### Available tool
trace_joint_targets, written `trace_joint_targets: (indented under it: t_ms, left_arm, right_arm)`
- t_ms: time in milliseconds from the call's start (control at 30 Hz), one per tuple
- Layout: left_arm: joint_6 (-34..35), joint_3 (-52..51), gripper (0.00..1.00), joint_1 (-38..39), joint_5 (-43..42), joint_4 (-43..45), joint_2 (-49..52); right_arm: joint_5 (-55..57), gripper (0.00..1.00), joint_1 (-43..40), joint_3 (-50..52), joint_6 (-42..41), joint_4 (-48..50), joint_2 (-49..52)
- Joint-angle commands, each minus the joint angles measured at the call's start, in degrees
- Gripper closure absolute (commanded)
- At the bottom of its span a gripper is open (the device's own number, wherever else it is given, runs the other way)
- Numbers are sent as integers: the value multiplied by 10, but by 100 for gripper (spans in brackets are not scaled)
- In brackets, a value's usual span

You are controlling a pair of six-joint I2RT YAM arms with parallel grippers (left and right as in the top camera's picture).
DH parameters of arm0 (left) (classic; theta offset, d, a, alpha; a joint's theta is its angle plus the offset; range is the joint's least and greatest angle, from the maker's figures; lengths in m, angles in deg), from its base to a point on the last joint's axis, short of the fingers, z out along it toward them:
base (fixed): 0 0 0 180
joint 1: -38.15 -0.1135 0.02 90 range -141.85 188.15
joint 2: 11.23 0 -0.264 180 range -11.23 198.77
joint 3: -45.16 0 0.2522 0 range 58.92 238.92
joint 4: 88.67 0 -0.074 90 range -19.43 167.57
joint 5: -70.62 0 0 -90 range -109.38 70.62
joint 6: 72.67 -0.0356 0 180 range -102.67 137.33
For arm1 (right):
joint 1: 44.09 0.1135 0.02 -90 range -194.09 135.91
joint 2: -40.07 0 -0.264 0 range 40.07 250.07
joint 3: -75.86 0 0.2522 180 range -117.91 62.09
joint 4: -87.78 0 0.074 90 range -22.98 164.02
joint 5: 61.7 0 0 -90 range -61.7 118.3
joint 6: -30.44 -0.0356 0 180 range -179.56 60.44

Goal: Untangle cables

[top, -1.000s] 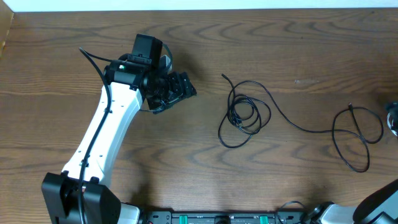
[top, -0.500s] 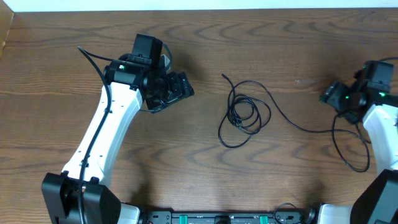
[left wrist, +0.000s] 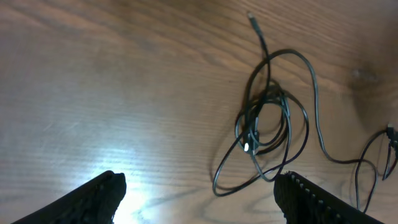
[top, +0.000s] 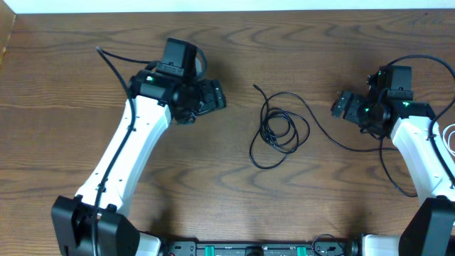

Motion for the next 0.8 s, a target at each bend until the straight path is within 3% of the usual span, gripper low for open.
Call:
trace_joint_targets:
  t_ms: [0,267,400,567,667,767]
  left_arm:
    - [-3,2,18,27,28,8,28]
    - [-3,2,19,80,32,9,114]
    - [-5,2,26,87,32,2,140]
    - [-5,2,47,89,29,11,166]
    - [-11,2,50,102,28,11,170]
    - [-61,2,50,128,10,29,170]
  right_arm:
    - [-3,1,2,2,2,0,-3]
    - [-3,1,2,2,2,0,-3]
    - [-3,1,2,2,2,0,-3]
    - [-3,1,2,2,2,0,-3]
    - [-3,1,2,2,2,0,-3]
    - [-3,1,2,2,2,0,-3]
